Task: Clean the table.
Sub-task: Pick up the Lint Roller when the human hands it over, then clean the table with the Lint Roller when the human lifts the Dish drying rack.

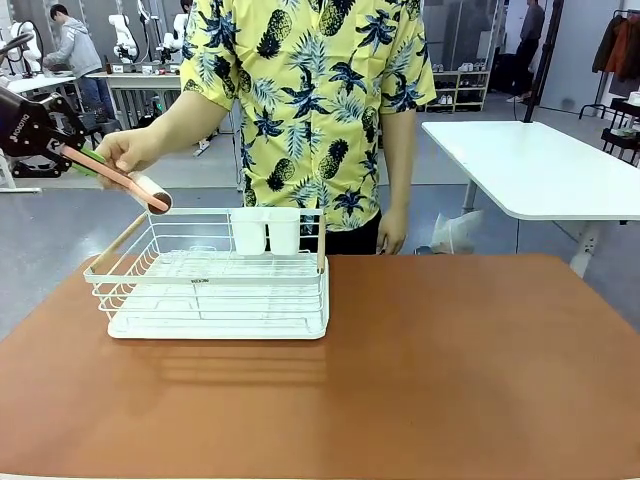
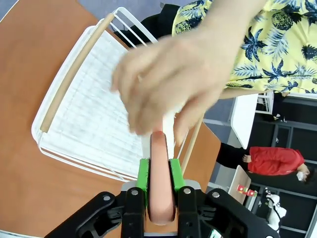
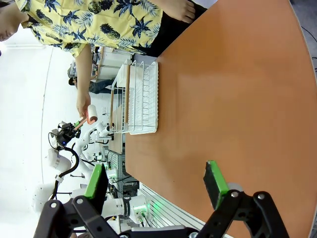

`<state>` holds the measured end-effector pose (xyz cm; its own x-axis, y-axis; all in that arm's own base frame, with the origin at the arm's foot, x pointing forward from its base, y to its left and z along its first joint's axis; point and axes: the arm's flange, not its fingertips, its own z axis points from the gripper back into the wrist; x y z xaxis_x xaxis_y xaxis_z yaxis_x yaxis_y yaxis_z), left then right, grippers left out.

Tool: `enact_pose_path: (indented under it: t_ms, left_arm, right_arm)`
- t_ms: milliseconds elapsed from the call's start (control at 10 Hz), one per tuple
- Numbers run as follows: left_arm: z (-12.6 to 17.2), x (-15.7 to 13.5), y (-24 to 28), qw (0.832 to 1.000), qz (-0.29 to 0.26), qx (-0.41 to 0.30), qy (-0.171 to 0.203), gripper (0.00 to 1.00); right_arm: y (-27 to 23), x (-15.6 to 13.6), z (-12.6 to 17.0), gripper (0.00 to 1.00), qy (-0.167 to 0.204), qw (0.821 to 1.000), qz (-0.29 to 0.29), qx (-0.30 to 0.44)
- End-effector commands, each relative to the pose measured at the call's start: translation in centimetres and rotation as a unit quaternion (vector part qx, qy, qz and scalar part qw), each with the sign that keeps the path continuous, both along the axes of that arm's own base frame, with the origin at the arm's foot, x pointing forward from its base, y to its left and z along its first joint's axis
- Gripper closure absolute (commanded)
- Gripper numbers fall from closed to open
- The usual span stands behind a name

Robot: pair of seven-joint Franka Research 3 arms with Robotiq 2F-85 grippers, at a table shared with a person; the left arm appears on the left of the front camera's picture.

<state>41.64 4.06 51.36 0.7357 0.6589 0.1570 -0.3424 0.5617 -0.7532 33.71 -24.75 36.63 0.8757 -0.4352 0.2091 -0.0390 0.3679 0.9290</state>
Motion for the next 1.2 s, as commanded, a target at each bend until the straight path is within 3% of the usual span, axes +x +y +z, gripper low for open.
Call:
enact_pose_path:
  t_ms: [0,1100]
  left_arm:
    - [0.01,0.00,0.08,1.000,0.000,0.003,0.000,0.98]
    - [0.01,0.00,0.08,1.000,0.000,0.003,0.000,0.98]
  right_arm:
    - [0.11,0.03,0.28,0.00,0.000,1.000,-0.003,0.002]
    - [0.11,0.03,0.28,0.00,0.000,1.000,-0.003,0.002]
